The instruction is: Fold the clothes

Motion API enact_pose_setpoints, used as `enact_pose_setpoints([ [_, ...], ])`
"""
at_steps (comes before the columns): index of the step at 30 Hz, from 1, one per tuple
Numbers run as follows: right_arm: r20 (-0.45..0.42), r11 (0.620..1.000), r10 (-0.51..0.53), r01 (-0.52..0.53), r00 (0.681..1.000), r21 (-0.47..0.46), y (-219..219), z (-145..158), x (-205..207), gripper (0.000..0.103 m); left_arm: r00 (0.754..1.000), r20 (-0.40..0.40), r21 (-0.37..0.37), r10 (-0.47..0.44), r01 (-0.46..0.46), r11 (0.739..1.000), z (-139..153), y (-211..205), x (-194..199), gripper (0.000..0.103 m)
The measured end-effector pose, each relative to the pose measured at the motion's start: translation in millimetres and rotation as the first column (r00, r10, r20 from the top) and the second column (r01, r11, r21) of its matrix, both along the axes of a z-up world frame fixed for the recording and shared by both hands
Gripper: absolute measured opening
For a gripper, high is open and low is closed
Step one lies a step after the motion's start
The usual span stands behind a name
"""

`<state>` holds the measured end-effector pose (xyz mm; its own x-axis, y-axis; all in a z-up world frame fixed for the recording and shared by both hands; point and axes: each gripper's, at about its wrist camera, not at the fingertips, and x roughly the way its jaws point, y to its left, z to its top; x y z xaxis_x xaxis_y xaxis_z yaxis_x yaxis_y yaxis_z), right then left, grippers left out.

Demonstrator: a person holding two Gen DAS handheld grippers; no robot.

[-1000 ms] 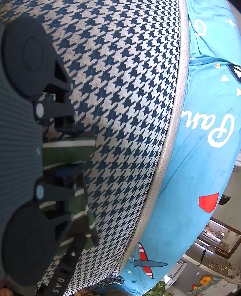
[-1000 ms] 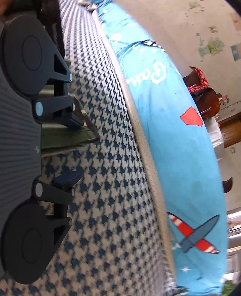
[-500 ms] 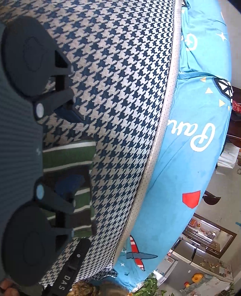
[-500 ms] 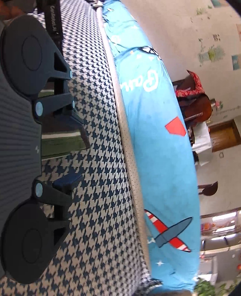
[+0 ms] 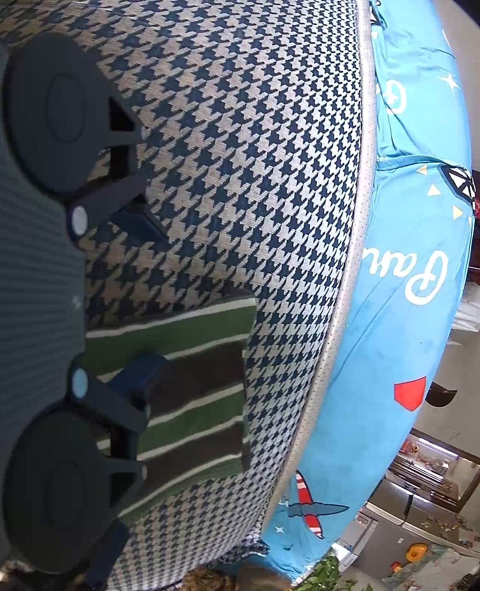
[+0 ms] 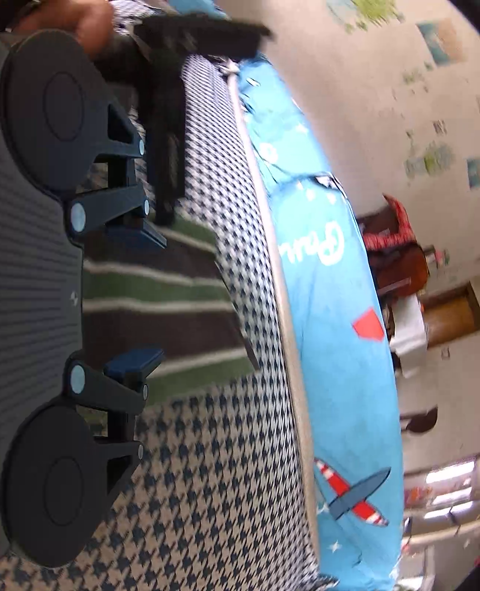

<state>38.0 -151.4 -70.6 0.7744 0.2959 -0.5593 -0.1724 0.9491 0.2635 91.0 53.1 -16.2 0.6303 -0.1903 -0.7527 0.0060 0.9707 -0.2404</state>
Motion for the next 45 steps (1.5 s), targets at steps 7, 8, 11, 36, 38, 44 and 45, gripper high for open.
enact_pose_setpoints([
  [7,0.049,0.984,0.132,-0.125,0.99,-0.13,46,-10,-16,0.058,1.0,-0.011,0.029,0.011,-0.011,1.0,-10,-2,7,0.074],
  [8,0.054,0.978,0.137,-0.126,0.989,-0.168,53,-13,-17,0.058,1.0,-0.014,0.031,0.016,-0.015,0.999,-11,-2,8,0.074],
  [11,0.065,0.956,0.156,-0.134,0.986,-0.262,71,-23,-18,0.057,0.999,-0.023,0.036,0.029,-0.028,0.999,-14,0,11,0.075],
  [36,-0.028,0.947,0.141,-0.143,0.99,-0.289,67,-35,-20,0.057,0.999,0.015,0.126,0.046,-0.048,0.991,-6,-3,-4,0.092],
  [38,-0.029,0.962,0.108,-0.112,0.994,-0.248,58,-32,-22,0.058,0.998,0.027,0.129,0.05,-0.053,0.99,-2,-3,-11,0.095],
  [44,-0.028,0.985,0.021,-0.025,0.999,-0.169,34,-25,-26,0.059,0.998,0.035,0.137,0.053,-0.057,0.989,3,-3,-33,0.098],
  [45,-0.027,0.986,0.007,-0.012,1.0,-0.165,31,-24,-26,0.059,0.998,0.036,0.144,0.049,-0.054,0.988,4,-4,-36,0.098],
])
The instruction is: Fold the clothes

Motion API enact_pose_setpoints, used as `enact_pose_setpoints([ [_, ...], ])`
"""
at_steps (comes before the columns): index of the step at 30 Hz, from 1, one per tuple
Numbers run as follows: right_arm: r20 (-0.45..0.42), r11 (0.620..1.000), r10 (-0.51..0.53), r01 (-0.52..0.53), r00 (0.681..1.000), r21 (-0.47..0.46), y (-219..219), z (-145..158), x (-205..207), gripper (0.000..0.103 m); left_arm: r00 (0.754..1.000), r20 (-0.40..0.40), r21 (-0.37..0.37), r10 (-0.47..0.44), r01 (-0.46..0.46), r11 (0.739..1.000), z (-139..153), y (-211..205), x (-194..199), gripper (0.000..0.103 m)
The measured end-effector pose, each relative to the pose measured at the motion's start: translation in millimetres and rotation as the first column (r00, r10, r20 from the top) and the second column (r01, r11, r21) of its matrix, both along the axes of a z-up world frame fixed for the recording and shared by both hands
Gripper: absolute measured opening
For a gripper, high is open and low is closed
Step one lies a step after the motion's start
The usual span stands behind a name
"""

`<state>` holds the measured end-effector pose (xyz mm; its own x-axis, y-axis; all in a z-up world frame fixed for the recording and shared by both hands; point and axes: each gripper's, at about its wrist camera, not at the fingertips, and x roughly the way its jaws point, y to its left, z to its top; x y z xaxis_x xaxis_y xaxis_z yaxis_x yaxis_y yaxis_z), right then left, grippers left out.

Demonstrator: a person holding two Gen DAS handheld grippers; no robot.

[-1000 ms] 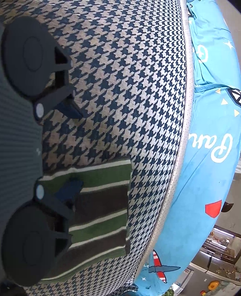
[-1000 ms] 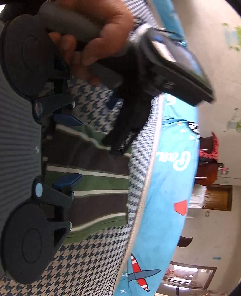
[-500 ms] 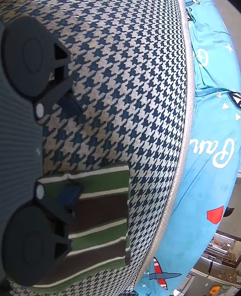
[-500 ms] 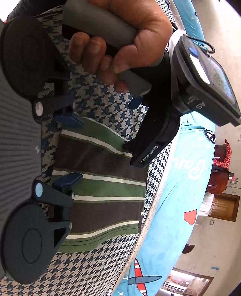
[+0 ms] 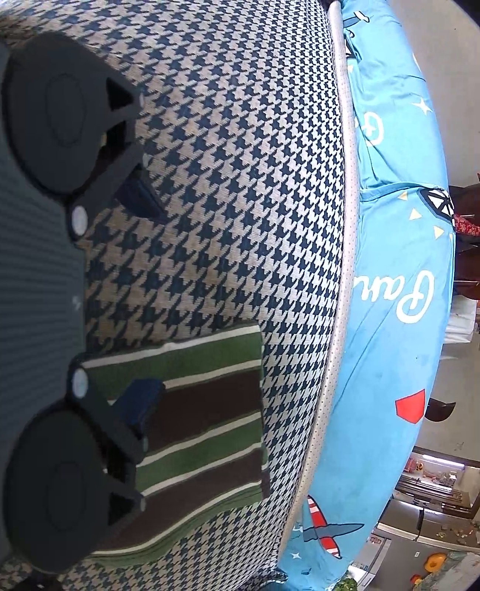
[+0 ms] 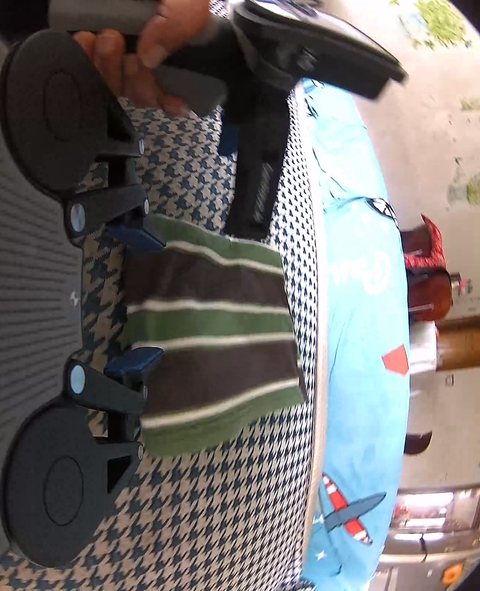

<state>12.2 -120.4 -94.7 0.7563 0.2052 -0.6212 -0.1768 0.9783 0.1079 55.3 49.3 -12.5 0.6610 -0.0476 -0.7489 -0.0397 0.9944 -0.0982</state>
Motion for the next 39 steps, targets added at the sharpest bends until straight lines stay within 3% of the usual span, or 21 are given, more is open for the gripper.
enact_pose_setpoints([
  [9,-0.03,0.991,-0.129,0.13,0.991,0.023,-19,9,-7,0.061,0.999,-0.003,0.041,-0.031,0.032,0.999,-2,-9,-28,0.103],
  [11,-0.044,0.987,-0.16,0.161,0.986,0.022,-26,9,-16,0.065,0.999,-0.009,0.042,-0.037,0.037,0.998,-3,-11,-35,0.103],
  [20,-0.103,0.958,-0.285,0.286,0.953,-0.008,-39,-3,-24,0.065,0.997,-0.051,0.061,-0.055,0.058,0.996,-4,-18,-61,0.103],
  [24,-0.103,0.957,-0.289,0.289,0.952,-0.019,-40,-7,-27,0.066,0.995,-0.066,0.07,-0.076,0.08,0.994,-6,-22,-72,0.103],
  [33,-0.076,0.965,-0.234,0.222,0.969,-0.137,-23,-19,-28,0.081,0.986,-0.118,0.112,-0.118,0.131,0.985,-19,-35,-93,0.103],
  [39,-0.069,0.965,-0.234,0.223,0.97,-0.135,-24,-19,-29,0.082,0.986,-0.116,0.112,-0.12,0.133,0.985,-21,-35,-94,0.103],
])
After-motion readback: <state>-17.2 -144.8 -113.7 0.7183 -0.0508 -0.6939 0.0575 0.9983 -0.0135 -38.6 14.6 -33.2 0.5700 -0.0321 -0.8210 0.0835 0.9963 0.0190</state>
